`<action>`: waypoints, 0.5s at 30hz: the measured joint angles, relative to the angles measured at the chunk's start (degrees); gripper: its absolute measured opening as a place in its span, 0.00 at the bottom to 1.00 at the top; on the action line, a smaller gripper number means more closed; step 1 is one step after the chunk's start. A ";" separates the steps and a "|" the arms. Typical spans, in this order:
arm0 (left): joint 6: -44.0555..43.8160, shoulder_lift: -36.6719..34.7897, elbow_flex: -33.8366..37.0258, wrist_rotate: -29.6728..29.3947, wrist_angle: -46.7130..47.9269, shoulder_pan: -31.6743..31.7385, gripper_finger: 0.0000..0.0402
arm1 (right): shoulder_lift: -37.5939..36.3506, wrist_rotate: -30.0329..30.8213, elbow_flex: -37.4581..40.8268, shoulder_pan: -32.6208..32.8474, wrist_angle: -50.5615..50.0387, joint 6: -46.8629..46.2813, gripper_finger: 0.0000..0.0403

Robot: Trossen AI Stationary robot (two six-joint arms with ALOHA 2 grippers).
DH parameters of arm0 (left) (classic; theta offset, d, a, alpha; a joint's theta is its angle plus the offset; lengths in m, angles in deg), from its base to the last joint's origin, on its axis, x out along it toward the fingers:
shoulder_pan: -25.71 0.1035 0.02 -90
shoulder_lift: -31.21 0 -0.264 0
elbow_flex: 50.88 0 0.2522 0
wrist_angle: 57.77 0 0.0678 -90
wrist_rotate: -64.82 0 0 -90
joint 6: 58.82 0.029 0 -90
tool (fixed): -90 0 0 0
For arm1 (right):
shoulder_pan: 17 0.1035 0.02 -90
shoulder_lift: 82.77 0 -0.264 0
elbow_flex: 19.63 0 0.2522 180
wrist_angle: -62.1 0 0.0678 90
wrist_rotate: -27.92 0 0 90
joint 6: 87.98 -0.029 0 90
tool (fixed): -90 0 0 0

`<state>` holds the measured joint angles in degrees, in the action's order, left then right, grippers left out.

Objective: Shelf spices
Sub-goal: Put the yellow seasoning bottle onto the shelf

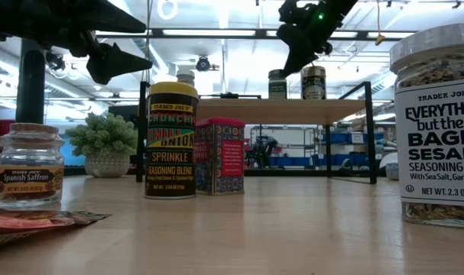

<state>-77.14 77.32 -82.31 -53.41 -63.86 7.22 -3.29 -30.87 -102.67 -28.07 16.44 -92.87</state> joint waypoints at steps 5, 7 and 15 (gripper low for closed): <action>0.01 0.00 0.00 0.00 0.02 -0.01 0.99 | 0.00 -1.32 0.00 -0.39 0.00 0.34 0.00; 0.00 0.01 0.00 0.00 0.01 0.00 0.99 | 0.00 -1.37 0.00 -1.07 -0.02 0.46 0.00; 0.01 0.00 0.00 0.00 0.00 0.01 0.99 | -0.02 1.09 0.00 -2.91 -0.86 -0.02 0.00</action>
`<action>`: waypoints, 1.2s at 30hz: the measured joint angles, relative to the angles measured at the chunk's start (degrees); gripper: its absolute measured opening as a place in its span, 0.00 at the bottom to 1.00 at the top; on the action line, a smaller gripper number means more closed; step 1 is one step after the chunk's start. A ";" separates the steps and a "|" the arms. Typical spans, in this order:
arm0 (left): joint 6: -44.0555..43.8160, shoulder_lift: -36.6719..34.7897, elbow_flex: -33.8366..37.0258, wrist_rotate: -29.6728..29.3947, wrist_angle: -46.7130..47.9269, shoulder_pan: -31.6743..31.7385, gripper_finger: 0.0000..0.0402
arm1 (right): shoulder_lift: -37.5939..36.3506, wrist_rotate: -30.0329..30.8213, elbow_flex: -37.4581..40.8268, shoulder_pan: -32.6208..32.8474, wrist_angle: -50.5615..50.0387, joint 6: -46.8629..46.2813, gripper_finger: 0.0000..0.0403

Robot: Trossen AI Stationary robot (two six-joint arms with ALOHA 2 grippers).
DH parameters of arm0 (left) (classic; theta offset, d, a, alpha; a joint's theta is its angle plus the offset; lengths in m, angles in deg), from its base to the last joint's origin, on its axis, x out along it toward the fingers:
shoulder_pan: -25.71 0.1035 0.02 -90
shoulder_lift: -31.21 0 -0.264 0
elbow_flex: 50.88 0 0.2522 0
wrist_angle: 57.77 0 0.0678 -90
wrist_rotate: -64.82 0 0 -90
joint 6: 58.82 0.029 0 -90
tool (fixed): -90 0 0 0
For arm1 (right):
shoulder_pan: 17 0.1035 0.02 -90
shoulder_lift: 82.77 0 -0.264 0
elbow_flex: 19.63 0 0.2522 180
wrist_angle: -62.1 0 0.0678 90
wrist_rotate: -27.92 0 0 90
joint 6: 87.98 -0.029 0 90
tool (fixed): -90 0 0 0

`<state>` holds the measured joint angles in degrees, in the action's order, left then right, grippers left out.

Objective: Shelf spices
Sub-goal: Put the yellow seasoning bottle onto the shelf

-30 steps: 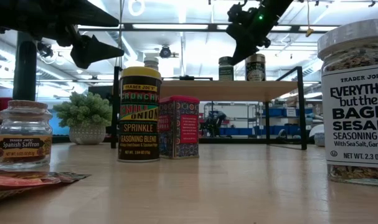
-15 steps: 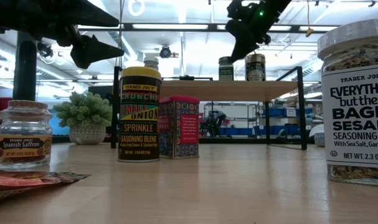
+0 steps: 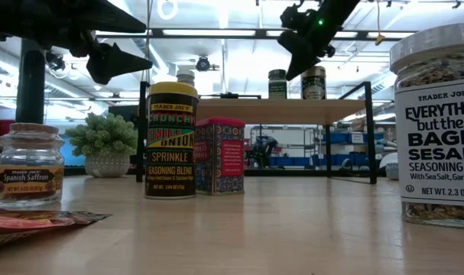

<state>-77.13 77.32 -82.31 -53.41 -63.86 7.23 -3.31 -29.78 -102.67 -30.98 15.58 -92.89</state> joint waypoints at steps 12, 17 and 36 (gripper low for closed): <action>-0.01 0.00 0.00 0.00 0.00 -0.02 0.99 | 0.00 -5.03 0.00 0.56 0.02 0.03 0.00; -0.02 0.00 0.00 0.00 0.02 -0.02 0.99 | 0.00 -5.06 0.00 -1.20 0.08 0.48 0.00; -0.02 0.02 0.00 0.00 0.02 -0.02 0.99 | 0.01 -3.88 0.00 2.85 -0.04 -2.33 0.00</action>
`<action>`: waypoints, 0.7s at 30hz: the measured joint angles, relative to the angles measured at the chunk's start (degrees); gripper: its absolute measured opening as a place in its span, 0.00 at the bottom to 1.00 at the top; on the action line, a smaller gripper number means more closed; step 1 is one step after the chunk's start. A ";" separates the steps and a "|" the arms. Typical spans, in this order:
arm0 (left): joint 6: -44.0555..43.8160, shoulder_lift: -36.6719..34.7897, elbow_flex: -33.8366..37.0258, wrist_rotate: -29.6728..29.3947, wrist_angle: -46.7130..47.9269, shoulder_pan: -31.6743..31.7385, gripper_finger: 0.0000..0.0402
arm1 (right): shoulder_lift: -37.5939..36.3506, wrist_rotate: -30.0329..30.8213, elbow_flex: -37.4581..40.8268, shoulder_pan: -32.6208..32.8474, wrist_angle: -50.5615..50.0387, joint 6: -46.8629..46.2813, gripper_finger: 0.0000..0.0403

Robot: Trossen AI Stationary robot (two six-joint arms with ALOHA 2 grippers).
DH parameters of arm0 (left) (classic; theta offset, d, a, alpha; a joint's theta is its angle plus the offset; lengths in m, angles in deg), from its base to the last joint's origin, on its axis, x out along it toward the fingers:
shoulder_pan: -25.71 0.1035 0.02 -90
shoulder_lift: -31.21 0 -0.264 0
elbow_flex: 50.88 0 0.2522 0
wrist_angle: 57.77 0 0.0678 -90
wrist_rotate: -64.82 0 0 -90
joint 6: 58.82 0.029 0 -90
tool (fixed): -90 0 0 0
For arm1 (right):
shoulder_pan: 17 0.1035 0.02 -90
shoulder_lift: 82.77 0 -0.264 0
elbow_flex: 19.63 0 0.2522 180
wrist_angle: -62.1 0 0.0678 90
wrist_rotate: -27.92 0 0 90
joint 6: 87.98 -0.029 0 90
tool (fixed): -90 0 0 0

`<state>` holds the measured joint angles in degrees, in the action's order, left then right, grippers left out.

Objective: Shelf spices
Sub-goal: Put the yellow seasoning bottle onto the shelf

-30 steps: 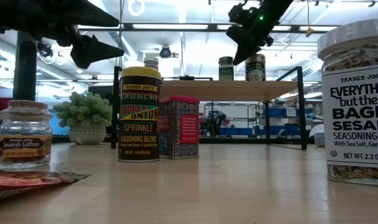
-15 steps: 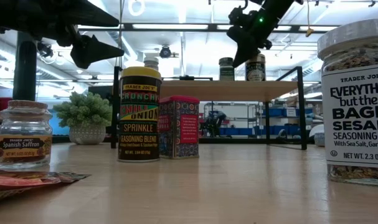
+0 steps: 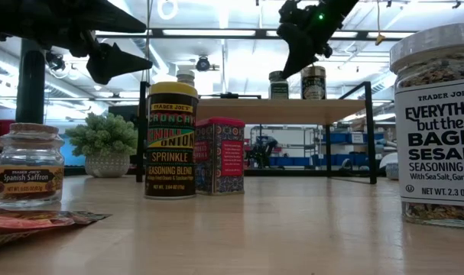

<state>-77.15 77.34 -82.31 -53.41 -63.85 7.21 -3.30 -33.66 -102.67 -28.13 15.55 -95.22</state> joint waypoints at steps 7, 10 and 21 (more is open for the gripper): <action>0.00 -0.02 0.00 0.00 -0.02 0.00 0.99 | -3.40 -0.13 0.00 5.68 -5.07 -7.35 0.00; 0.02 -0.02 0.00 0.00 -0.04 0.02 0.99 | -6.29 -0.20 0.00 9.42 -8.52 -11.27 0.00; 0.02 -0.02 0.00 0.00 -0.10 0.02 0.99 | -15.07 9.44 4.25 29.82 -15.42 -28.36 0.00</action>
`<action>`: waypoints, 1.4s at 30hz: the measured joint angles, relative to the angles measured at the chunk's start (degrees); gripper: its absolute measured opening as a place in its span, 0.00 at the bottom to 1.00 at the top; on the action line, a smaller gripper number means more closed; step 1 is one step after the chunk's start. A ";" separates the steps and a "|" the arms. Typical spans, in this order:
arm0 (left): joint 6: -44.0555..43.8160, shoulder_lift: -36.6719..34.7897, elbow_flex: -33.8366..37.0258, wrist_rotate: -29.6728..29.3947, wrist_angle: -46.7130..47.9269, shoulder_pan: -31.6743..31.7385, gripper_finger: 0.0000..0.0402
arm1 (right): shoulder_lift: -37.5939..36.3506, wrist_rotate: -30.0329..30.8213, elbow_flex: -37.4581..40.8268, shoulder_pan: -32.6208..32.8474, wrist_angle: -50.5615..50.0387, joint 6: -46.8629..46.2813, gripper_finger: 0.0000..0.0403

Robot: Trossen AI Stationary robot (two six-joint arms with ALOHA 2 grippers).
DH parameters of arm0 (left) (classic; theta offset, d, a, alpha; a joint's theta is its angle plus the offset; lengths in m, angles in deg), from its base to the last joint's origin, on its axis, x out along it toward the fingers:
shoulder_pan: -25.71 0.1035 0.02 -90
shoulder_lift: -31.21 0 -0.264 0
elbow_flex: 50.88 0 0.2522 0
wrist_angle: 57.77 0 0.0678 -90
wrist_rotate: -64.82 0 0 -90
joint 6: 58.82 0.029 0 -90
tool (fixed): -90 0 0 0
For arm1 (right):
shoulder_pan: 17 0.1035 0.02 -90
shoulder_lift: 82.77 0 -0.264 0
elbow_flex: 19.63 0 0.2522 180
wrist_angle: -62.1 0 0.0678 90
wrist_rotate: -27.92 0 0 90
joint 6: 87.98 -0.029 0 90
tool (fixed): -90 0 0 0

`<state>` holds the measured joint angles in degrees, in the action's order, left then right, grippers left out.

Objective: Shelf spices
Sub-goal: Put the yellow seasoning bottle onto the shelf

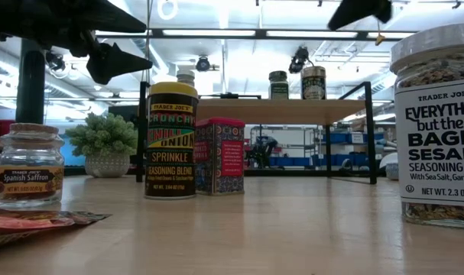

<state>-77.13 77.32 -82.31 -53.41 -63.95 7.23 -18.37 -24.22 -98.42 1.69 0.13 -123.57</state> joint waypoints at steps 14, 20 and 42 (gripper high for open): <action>0.00 0.00 0.00 0.00 0.02 -0.01 0.99 | -0.70 8.05 13.81 16.89 -0.53 -25.85 0.00; -0.02 0.01 0.00 0.00 0.02 -0.02 0.99 | -0.70 8.04 21.12 20.41 9.69 -29.36 0.00; 0.00 0.01 0.00 -0.02 -0.39 -0.02 0.99 | 4.43 7.70 30.86 22.61 28.15 -27.78 0.00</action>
<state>-77.13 77.33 -82.31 -53.43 -64.34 7.21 -13.94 -16.51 -67.56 24.30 28.27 -151.35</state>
